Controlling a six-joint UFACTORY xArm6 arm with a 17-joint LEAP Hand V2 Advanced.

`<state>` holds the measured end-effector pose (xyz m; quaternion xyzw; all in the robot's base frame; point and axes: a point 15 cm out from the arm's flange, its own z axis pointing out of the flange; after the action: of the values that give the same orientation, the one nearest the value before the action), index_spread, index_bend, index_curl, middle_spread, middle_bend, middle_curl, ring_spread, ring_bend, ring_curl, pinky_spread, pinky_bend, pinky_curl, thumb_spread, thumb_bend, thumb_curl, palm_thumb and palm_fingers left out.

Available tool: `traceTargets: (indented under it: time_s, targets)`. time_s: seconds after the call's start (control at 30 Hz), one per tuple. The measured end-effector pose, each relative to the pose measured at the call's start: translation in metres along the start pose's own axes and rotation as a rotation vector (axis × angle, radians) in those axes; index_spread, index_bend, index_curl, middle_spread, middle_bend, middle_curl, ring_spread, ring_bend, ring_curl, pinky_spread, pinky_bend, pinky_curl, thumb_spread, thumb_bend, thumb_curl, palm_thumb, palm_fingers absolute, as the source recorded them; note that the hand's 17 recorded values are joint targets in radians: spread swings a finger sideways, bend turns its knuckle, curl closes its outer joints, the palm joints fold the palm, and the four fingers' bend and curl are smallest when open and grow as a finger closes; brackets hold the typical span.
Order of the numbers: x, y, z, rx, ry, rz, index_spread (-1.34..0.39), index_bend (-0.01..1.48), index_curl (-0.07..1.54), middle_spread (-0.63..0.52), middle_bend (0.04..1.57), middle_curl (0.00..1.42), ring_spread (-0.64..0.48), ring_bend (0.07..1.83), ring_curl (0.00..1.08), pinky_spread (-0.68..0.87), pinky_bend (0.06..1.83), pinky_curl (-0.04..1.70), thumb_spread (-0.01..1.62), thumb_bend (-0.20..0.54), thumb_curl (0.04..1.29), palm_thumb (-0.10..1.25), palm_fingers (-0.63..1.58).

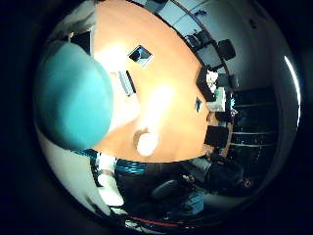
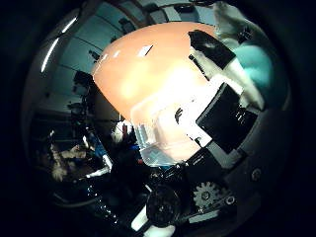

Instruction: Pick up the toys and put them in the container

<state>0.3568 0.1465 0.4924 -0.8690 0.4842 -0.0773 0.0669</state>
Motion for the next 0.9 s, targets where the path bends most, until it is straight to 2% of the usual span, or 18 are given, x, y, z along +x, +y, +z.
traceTargets:
  time_s: [0.13,0.3,0.4,0.57,0.6,0.67,0.7,0.77,0.9]
  targets:
    - [-0.011,-0.004,0.001,0.005,-0.007,-0.017,-0.35,0.85,1.1,-0.23,1.14,1.05,-0.26,1.29,0.86,-0.23,1.15,1.03,1.22,-0.015,0.56,1.03,1.06]
    - [-0.021,-0.015,-0.005,0.053,-0.009,-0.038,-0.35,0.81,1.08,-0.24,1.09,1.04,-0.26,1.27,0.84,-0.26,1.12,0.99,1.26,-0.026,0.53,0.92,1.05]
    - [-0.024,-0.016,-0.005,0.057,-0.014,-0.045,-0.36,0.66,1.02,-0.24,1.04,0.98,-0.26,1.21,0.77,-0.31,1.04,0.91,1.28,-0.027,0.47,0.82,1.04]
    - [-0.03,-0.013,-0.004,0.05,-0.018,-0.069,-0.4,0.27,0.89,-0.27,0.9,0.86,-0.29,1.12,0.66,-0.45,0.93,0.79,1.28,-0.023,0.37,0.69,0.8]
    - [-0.032,-0.011,0.0,0.039,-0.02,-0.072,-0.42,0.2,0.85,-0.27,0.84,0.83,-0.29,1.11,0.65,-0.43,0.89,0.78,1.27,-0.024,0.35,0.66,0.69]
    - [-0.033,-0.007,0.005,0.023,-0.022,-0.076,-0.44,0.18,0.8,-0.27,0.8,0.81,-0.3,1.05,0.63,-0.34,0.85,0.79,1.25,-0.026,0.33,0.63,0.49]
    - [-0.033,-0.006,0.006,0.02,-0.023,-0.076,-0.45,0.17,0.77,-0.27,0.8,0.8,-0.3,1.04,0.62,-0.31,0.84,0.78,1.25,-0.025,0.32,0.62,0.47]
    - [-0.033,-0.002,0.007,0.008,-0.023,-0.078,-0.45,0.16,0.67,-0.25,0.71,0.75,-0.27,0.95,0.57,-0.13,0.85,0.78,1.21,-0.029,0.3,0.56,0.32]
    - [-0.033,0.002,0.008,-0.009,-0.025,-0.096,-0.45,0.18,0.55,-0.19,0.59,0.65,-0.19,0.86,0.5,0.12,0.85,0.76,1.18,-0.027,0.27,0.48,0.22]
